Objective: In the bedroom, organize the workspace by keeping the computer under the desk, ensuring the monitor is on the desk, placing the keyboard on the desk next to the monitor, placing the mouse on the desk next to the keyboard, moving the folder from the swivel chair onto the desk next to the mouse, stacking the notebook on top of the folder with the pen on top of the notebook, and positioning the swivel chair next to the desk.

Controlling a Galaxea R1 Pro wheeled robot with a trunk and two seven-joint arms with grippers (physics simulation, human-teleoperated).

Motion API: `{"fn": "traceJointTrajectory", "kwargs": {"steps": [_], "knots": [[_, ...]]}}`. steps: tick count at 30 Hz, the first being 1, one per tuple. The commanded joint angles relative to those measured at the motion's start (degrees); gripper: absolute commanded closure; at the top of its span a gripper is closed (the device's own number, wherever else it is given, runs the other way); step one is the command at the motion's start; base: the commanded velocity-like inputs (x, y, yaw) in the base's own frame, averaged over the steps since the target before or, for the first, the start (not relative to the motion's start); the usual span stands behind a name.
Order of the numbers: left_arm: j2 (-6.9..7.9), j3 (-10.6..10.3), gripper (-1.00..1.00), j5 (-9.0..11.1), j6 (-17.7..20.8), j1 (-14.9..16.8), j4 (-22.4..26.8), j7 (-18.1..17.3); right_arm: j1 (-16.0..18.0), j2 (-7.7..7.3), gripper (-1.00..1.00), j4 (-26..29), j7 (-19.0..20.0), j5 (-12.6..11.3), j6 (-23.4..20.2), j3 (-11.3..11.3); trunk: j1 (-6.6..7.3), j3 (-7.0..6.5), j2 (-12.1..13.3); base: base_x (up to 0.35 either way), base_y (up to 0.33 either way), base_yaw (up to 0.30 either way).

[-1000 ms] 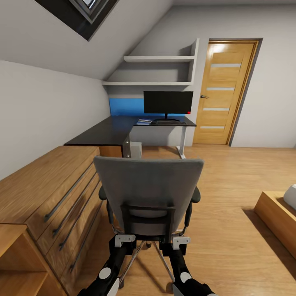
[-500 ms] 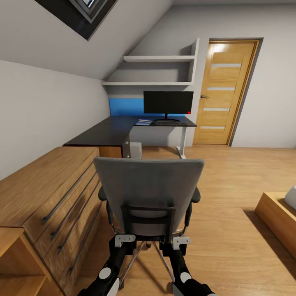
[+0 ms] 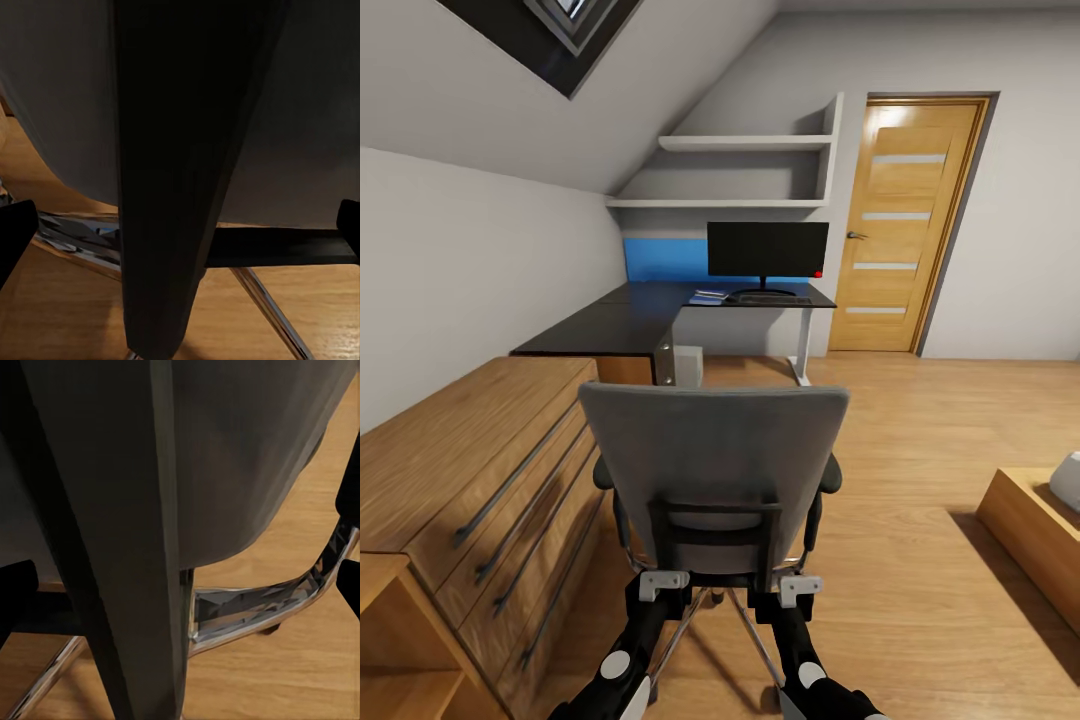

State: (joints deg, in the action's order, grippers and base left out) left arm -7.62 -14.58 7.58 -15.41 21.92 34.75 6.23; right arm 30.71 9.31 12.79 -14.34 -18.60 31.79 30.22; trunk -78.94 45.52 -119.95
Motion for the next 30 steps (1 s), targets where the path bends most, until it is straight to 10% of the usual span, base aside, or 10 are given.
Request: {"fn": "traceJointTrajectory", "kwargs": {"steps": [1,30], "knots": [[0.06,-0.45,-1.00,0.59,-0.23,0.05,-0.04,0.45,0.06,-0.04,-1.00,-0.04,-0.34,-0.46,0.20,0.39,0.01,0.05,-0.02,0.000,-0.008,0.000],[0.06,-0.45,-1.00,0.51,-0.23,0.05,-0.02,0.43,0.06,-0.01,-1.00,-0.04,-0.33,-0.39,0.20,0.39,0.01,0.05,-0.02,0.001,-0.001,0.000]]}}
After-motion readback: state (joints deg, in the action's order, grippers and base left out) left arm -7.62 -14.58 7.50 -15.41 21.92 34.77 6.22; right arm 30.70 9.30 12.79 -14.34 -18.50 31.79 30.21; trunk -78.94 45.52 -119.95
